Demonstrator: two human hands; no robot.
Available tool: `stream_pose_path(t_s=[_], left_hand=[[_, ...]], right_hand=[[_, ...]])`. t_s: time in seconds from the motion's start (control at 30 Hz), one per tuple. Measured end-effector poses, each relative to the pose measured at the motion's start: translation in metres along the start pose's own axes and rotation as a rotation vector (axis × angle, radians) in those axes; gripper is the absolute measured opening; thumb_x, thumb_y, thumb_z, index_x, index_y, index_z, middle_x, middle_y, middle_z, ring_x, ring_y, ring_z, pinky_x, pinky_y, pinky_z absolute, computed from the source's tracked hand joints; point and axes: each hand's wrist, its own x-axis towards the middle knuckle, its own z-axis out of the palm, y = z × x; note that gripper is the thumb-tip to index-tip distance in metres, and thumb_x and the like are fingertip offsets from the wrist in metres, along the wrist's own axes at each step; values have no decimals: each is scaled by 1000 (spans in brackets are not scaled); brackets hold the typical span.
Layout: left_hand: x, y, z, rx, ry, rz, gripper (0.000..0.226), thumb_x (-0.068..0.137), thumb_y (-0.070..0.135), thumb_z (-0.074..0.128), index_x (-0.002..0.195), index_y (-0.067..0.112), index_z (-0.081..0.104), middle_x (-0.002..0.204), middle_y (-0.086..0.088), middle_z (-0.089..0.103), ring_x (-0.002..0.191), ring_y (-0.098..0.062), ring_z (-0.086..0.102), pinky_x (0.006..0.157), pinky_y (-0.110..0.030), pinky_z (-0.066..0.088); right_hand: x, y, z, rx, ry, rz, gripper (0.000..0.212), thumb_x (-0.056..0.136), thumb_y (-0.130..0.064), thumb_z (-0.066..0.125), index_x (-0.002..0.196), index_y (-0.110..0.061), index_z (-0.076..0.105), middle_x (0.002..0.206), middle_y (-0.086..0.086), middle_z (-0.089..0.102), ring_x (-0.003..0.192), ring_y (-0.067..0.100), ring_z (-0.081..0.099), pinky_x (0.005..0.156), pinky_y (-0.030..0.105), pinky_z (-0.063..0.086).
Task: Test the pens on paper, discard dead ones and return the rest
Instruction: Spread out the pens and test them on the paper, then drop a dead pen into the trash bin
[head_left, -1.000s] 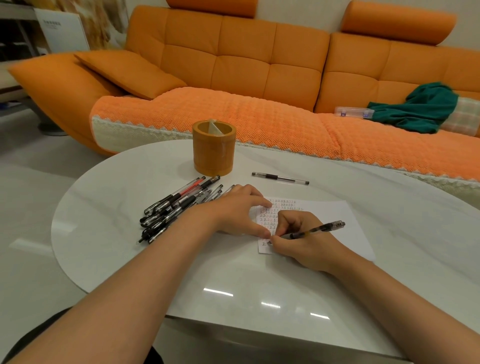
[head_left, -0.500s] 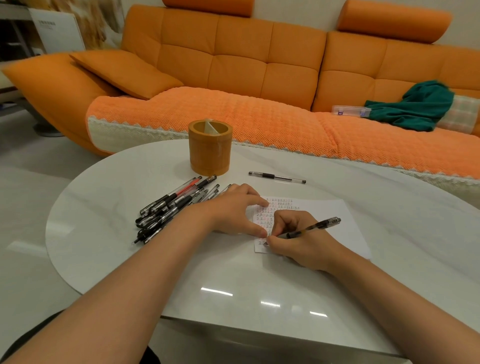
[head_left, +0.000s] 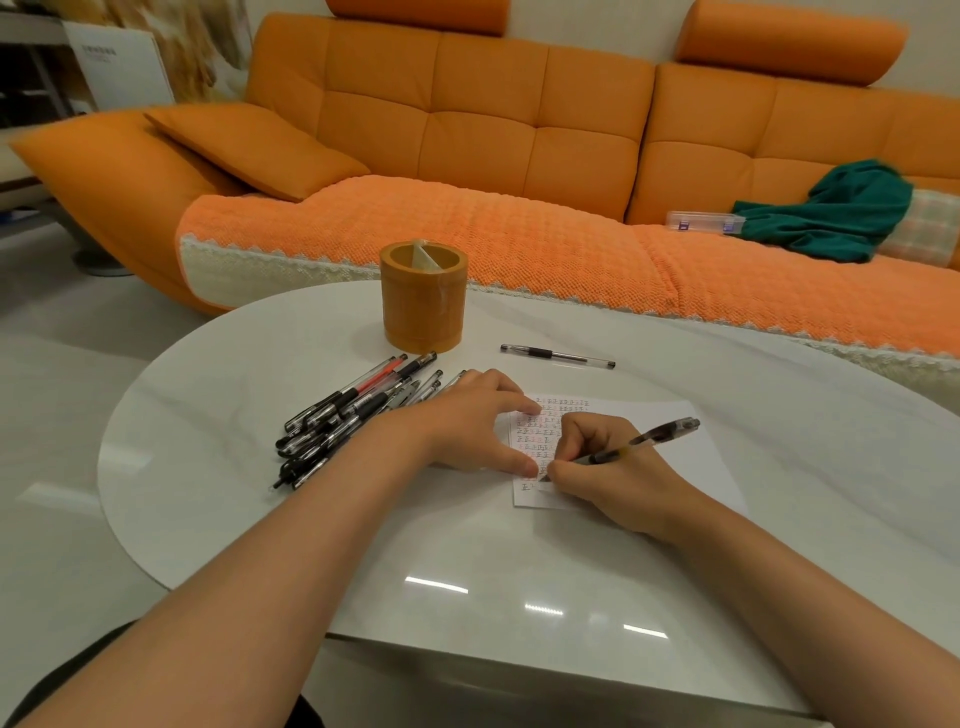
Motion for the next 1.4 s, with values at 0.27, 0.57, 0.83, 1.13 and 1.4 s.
stream_pose_path(t_s=[0.27, 0.57, 0.83, 1.13, 1.4], left_hand=[[-1, 1, 0, 0, 5, 7, 79, 80, 60, 72, 149, 41, 40, 146, 15, 31, 139, -9, 20, 115, -38, 28], [-4, -2, 1, 0, 18, 32, 58, 84, 57, 68, 137, 45, 48, 148, 16, 33, 139, -8, 23, 114, -43, 30], [-16, 5, 3, 89, 175, -16, 42, 90, 55, 61, 130, 42, 55, 137, 17, 40, 132, -8, 31, 108, -35, 35], [-41, -7, -9, 418, 368, -308, 26, 98, 37, 54, 123, 31, 57, 120, 4, 53, 112, -17, 46, 90, -31, 41], [-39, 2, -5, 441, 422, -284, 27, 101, 34, 49, 126, 30, 56, 120, 4, 56, 113, -19, 48, 93, -33, 39]], right_hand=[[-2, -4, -3, 141, 55, 40, 16, 86, -3, 70, 75, -12, 63, 59, 9, 56, 50, 20, 47, 46, 25, 38], [2, -4, -36, -522, 204, -304, 31, 94, -6, 46, 106, -26, 66, 103, -6, 55, 96, 11, 58, 79, 24, 49], [3, -16, -32, -1089, 179, -83, 67, 73, -85, 37, 65, -19, 51, 60, -3, 55, 59, 12, 51, 55, 32, 38], [1, -17, -21, -1077, 144, 16, 52, 85, -59, 48, 58, -18, 34, 51, 1, 35, 53, 19, 36, 52, 33, 26], [-5, -17, -29, -988, 125, 3, 32, 101, -50, 42, 102, -21, 55, 99, -1, 62, 87, 21, 58, 72, 36, 45]])
